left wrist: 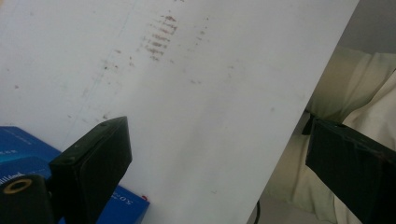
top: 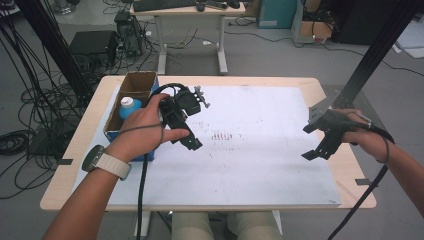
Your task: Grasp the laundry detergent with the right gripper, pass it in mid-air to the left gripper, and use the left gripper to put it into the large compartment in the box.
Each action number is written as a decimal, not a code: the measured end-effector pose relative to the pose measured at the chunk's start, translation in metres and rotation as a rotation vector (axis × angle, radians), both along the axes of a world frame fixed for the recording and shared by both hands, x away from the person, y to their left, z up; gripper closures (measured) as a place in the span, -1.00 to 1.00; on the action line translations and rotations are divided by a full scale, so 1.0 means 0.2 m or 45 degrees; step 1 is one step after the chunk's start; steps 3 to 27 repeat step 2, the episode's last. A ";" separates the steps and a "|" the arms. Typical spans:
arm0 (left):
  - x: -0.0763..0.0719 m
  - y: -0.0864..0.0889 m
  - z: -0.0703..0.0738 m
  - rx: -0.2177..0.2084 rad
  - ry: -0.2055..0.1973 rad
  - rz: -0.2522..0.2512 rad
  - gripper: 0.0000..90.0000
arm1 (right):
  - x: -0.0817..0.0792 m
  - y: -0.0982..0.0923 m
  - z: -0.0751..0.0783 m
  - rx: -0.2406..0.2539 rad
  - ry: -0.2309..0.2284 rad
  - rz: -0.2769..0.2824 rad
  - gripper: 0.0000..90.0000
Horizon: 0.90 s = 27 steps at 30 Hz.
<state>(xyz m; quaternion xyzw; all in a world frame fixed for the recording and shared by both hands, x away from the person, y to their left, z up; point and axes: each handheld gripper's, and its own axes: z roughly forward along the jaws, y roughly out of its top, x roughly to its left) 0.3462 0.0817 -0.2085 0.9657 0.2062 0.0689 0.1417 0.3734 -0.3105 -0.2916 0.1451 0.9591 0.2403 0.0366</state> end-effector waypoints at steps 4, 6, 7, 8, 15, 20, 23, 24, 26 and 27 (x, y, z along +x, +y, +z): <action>0.00 0.00 0.00 0.002 0.000 0.001 -0.84 | 0.00 0.00 0.00 0.000 0.001 0.003 -0.92; 0.00 0.00 0.00 0.002 0.000 0.001 -0.84 | 0.00 0.00 0.00 0.000 0.001 0.003 -0.92; 0.00 0.00 0.00 0.002 0.000 0.001 -0.84 | 0.00 0.00 0.00 0.000 0.001 0.003 -0.92; 0.00 0.00 0.00 0.002 0.000 0.001 -0.84 | 0.00 0.00 0.00 0.000 0.001 0.003 -0.92; 0.00 0.00 0.00 0.002 0.000 0.001 -0.84 | 0.00 0.00 0.00 0.000 0.001 0.003 -0.92; 0.00 0.00 0.00 0.002 0.000 0.001 -0.84 | 0.00 0.00 0.00 0.000 0.001 0.003 -0.92; 0.00 0.00 0.00 0.002 0.000 0.001 -0.84 | 0.00 0.00 0.00 0.000 0.001 0.003 -0.92; 0.00 0.00 0.00 0.002 0.000 0.001 -0.84 | 0.00 0.00 0.00 0.000 0.001 0.003 -0.92; 0.00 0.00 0.00 0.002 0.000 0.001 -0.84 | 0.00 0.00 0.00 0.000 0.001 0.003 -0.92; 0.00 0.00 0.00 0.002 0.000 0.001 -0.84 | 0.00 0.00 0.00 0.000 0.001 0.003 -0.92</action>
